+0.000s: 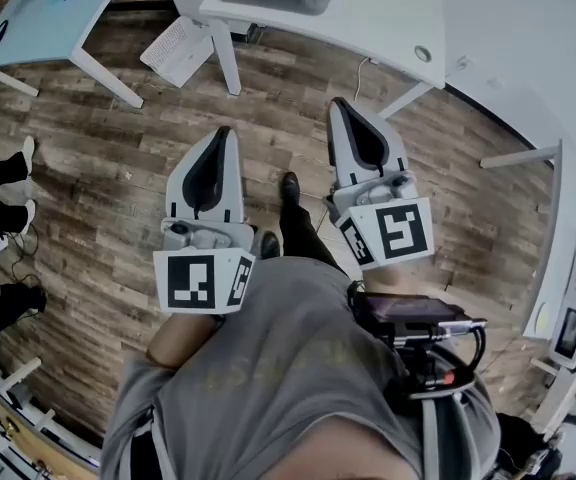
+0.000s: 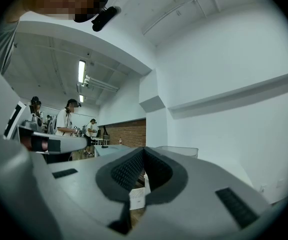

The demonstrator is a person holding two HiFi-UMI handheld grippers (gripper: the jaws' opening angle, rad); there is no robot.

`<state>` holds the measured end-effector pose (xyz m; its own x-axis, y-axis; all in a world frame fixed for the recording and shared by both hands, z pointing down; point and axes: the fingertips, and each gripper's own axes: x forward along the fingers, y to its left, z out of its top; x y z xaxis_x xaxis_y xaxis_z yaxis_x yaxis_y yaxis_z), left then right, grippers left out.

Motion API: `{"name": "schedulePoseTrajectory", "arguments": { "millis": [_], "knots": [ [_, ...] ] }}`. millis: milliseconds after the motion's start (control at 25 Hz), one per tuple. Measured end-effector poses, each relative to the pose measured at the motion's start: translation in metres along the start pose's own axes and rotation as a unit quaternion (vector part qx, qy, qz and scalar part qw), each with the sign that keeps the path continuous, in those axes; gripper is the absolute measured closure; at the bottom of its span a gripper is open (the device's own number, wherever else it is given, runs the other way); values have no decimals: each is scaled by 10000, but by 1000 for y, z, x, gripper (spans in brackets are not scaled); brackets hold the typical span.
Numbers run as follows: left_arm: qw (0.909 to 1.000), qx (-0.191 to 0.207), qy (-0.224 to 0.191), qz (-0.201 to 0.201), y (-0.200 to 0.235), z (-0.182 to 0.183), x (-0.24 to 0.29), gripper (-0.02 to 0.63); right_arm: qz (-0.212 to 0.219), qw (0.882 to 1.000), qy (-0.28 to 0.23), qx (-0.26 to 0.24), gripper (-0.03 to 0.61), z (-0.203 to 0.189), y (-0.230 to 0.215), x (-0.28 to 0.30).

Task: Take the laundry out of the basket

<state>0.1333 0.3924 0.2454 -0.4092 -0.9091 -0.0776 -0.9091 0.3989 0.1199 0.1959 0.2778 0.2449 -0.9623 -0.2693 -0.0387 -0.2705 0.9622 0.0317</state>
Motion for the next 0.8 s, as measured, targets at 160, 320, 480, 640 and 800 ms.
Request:
{"name": "schedulePoseTrajectory", "arguments": {
  "millis": [160,320,480,640,800],
  "knots": [
    [9999,54,105,32,4,-7,32,606,-10,10000,-11,-47,571,-5,-21,22],
    [9994,235,230,-48,3,-9,82,604,-51,9999,-95,27,571,-7,-58,53],
    [9983,457,280,-209,2,-7,138,606,-176,9994,-276,77,571,-4,-98,86],
    [9972,606,231,-379,-9,-2,193,606,-222,9989,-393,131,571,1,-136,110],
    [9968,625,181,-454,-20,-1,234,604,-230,9989,-394,109,571,2,-174,132]
  ]
}}
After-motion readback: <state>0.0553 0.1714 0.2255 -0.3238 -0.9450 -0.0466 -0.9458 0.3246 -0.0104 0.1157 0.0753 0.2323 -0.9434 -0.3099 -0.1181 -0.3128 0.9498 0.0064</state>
